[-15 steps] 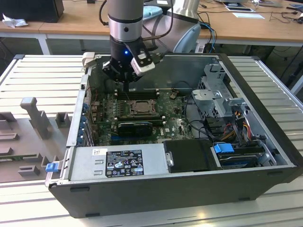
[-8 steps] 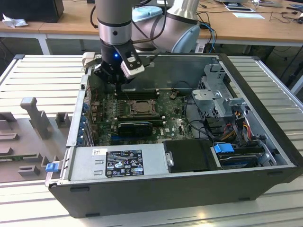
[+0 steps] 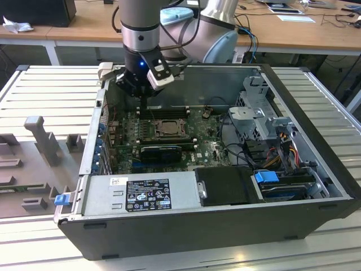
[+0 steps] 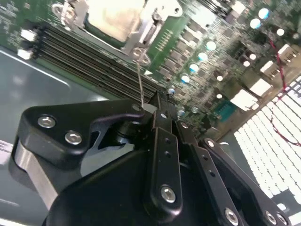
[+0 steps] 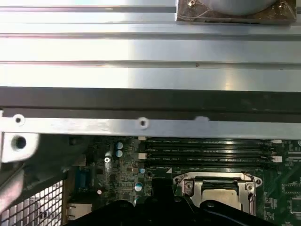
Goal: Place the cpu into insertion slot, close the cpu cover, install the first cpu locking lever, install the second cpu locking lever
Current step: 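Install the first cpu locking lever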
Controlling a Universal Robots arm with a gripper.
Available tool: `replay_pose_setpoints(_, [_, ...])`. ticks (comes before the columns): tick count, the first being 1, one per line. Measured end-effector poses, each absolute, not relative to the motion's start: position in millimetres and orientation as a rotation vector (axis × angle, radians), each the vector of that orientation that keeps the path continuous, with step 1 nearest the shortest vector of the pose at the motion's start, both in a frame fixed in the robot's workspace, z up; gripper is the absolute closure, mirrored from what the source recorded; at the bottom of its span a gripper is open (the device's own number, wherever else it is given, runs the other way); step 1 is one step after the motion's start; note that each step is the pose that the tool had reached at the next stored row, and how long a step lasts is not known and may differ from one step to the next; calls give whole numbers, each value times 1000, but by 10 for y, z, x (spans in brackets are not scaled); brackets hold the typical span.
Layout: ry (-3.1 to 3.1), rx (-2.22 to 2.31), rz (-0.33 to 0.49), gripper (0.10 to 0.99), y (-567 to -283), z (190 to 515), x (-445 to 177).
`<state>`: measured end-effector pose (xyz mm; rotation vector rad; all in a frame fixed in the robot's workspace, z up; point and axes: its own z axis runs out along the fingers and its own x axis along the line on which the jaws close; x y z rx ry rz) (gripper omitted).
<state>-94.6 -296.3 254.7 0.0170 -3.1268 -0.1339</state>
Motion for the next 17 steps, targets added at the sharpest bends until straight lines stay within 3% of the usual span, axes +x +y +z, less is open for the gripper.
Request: replay_pose_setpoints(17, [-3127, 17, -134, 980, -2963, 2544, -751])
